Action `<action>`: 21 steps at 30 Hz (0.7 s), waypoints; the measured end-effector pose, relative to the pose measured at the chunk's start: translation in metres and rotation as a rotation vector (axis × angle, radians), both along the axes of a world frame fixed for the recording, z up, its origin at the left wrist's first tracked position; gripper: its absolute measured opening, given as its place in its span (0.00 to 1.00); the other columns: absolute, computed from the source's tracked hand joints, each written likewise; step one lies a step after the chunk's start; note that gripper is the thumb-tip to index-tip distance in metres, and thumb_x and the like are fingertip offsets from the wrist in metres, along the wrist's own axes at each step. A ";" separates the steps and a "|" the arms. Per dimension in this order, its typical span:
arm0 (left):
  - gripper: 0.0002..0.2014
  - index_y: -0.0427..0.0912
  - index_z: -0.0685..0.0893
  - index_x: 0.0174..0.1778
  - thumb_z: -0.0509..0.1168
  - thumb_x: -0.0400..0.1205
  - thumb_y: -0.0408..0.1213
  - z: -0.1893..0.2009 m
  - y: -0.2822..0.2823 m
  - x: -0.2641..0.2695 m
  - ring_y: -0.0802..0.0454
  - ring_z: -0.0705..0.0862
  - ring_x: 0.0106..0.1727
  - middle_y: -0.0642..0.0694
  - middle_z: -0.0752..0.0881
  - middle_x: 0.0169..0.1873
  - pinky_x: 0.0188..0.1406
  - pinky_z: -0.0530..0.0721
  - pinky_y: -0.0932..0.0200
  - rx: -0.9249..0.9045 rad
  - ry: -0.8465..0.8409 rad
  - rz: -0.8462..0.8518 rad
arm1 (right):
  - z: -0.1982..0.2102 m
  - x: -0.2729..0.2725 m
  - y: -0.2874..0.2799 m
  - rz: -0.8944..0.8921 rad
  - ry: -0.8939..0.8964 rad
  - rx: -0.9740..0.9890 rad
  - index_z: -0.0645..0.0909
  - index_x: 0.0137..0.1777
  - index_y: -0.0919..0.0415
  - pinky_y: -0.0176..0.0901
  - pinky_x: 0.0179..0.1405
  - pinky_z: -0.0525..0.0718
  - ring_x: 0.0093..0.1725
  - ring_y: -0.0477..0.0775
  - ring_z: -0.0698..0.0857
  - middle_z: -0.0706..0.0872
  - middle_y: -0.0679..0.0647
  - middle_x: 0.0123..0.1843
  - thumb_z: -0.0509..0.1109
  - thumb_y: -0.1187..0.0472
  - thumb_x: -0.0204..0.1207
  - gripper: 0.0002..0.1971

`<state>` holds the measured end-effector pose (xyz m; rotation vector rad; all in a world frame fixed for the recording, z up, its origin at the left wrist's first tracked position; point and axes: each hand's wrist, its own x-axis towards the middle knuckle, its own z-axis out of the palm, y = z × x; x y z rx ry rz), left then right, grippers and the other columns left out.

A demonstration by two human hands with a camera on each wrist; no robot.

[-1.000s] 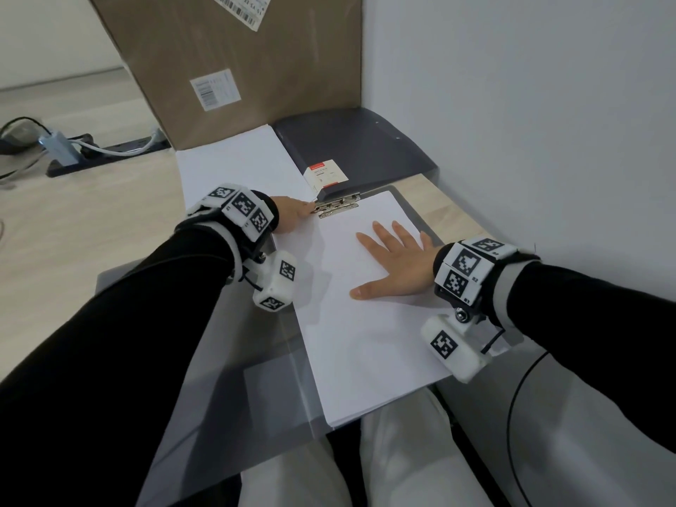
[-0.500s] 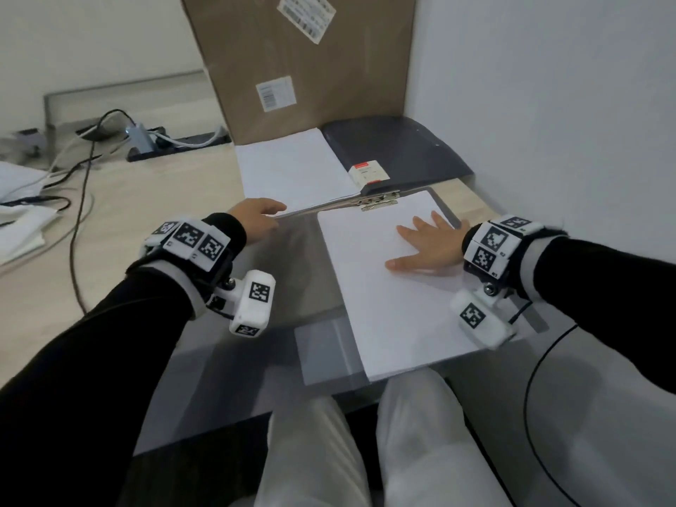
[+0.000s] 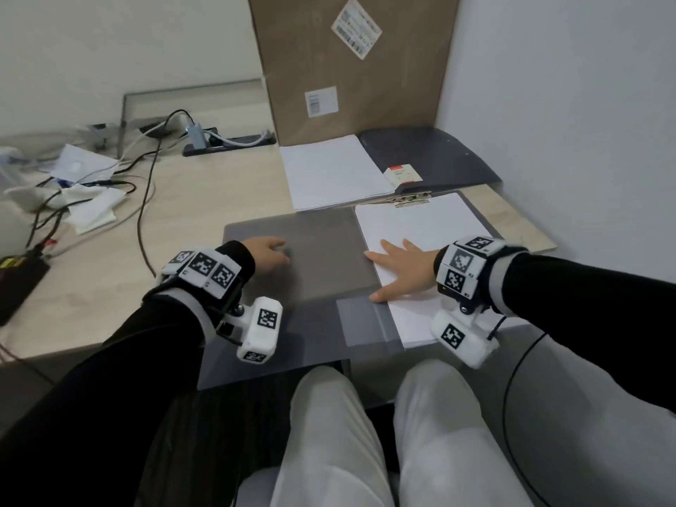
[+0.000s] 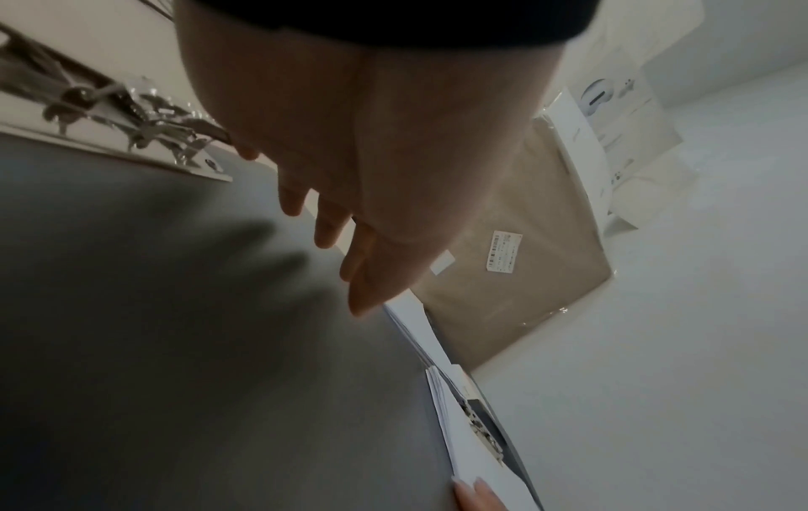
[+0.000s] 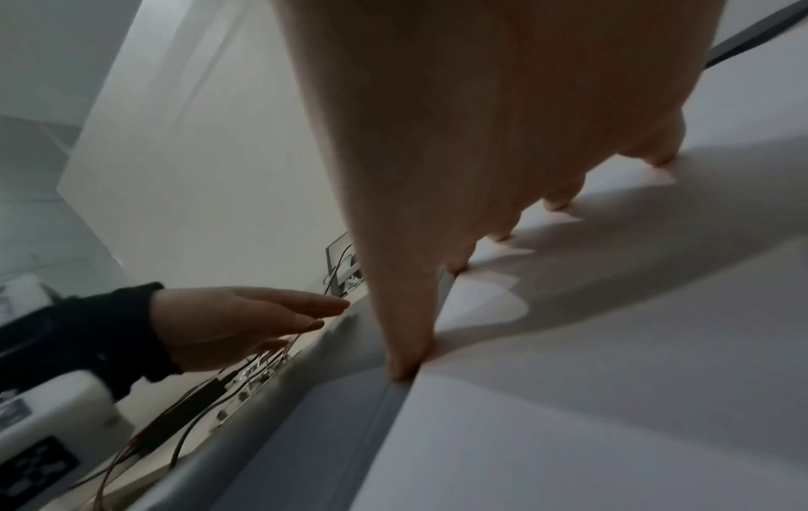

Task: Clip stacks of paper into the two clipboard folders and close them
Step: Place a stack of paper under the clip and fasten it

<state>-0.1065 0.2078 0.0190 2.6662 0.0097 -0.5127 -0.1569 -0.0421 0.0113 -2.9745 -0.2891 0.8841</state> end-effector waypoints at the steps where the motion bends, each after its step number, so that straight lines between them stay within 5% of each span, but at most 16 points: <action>1: 0.29 0.41 0.65 0.80 0.62 0.82 0.39 -0.002 -0.001 -0.002 0.45 0.68 0.79 0.41 0.68 0.79 0.78 0.63 0.59 0.022 0.003 -0.023 | 0.000 0.000 -0.002 -0.001 0.006 0.007 0.36 0.83 0.39 0.68 0.80 0.45 0.84 0.64 0.35 0.35 0.48 0.86 0.61 0.30 0.73 0.47; 10: 0.31 0.46 0.57 0.83 0.59 0.84 0.45 -0.008 -0.022 -0.011 0.47 0.55 0.85 0.43 0.50 0.84 0.82 0.52 0.59 0.146 0.073 -0.205 | 0.007 0.000 -0.028 0.007 0.008 -0.050 0.37 0.83 0.41 0.69 0.81 0.48 0.85 0.65 0.38 0.36 0.50 0.86 0.61 0.32 0.74 0.46; 13: 0.30 0.44 0.58 0.82 0.58 0.84 0.45 -0.005 -0.035 -0.009 0.48 0.55 0.84 0.41 0.52 0.84 0.81 0.53 0.60 0.156 0.066 -0.230 | 0.012 0.000 -0.037 -0.010 0.020 -0.049 0.37 0.83 0.41 0.67 0.81 0.48 0.85 0.65 0.39 0.36 0.51 0.86 0.63 0.34 0.74 0.46; 17: 0.26 0.42 0.68 0.79 0.59 0.84 0.42 0.004 -0.046 0.003 0.46 0.69 0.78 0.42 0.70 0.78 0.76 0.63 0.60 0.121 0.060 -0.219 | 0.020 0.003 -0.042 -0.007 0.055 -0.055 0.39 0.84 0.41 0.64 0.81 0.44 0.85 0.62 0.39 0.37 0.51 0.87 0.59 0.32 0.75 0.44; 21: 0.26 0.39 0.68 0.78 0.60 0.83 0.39 0.021 -0.051 0.031 0.47 0.66 0.80 0.43 0.68 0.79 0.79 0.61 0.59 0.035 0.006 -0.112 | 0.030 0.026 -0.037 -0.026 0.013 0.004 0.47 0.84 0.43 0.59 0.83 0.42 0.86 0.58 0.41 0.43 0.51 0.87 0.54 0.32 0.77 0.39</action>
